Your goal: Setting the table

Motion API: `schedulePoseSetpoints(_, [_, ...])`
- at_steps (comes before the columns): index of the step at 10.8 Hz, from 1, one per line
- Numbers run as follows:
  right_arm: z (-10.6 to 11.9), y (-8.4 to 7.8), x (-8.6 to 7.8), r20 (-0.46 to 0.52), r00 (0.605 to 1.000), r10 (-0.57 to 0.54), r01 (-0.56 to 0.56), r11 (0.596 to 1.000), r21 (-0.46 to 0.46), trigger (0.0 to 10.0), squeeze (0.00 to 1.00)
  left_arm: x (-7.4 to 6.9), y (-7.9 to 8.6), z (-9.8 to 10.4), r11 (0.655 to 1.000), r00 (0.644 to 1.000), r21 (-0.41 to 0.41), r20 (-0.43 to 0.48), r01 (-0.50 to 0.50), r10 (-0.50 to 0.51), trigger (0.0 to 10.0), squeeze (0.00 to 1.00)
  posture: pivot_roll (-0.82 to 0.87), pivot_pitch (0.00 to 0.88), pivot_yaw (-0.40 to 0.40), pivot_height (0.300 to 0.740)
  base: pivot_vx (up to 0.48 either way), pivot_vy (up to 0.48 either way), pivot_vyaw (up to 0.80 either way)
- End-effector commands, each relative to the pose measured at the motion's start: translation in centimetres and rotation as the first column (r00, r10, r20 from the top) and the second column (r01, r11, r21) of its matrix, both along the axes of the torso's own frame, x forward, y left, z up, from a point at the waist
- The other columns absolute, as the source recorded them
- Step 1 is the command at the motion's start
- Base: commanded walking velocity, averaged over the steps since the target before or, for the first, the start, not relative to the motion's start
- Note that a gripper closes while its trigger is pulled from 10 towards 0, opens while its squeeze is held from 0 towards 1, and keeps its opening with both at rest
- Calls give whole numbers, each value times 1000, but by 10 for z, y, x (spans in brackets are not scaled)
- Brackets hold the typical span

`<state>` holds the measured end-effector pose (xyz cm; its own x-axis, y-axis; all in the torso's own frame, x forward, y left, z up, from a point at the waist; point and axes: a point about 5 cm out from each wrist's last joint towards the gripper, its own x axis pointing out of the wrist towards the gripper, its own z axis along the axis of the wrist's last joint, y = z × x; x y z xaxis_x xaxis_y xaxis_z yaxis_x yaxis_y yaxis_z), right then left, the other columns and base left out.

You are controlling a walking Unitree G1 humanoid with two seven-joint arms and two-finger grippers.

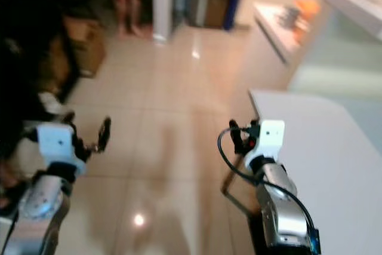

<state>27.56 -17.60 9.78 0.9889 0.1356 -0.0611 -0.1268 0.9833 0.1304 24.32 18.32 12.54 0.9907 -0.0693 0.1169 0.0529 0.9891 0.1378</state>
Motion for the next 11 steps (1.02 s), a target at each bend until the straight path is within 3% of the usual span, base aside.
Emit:
schedulePoseSetpoints(1, [7, 6, 4, 52, 998, 26, -25, 1000, -7, 10000, 0, 0, 6, -3, 1000, 1000, 9, 2, -11, 11, 10000, 0, 58, 0, -75, 740, 352, 0, 0])
schedulePoseSetpoints(8, [4, 7, 8, 77, 997, 24, -26, 1000, 13, 10000, 0, -1, 4, 1, 1000, 999, 14, 37, 1, -1, 10000, 0, 80, 0, -83, 740, 351, 0, 0])
schedulePoseSetpoints(11, [7, 13, 8, 88, 994, 67, -66, 998, -24, 10000, 0, 1, 8, 0, 1000, 999, 9, 34, -10, 9, 10000, 0, 70, 0, -75, 740, 354, 0, 0])
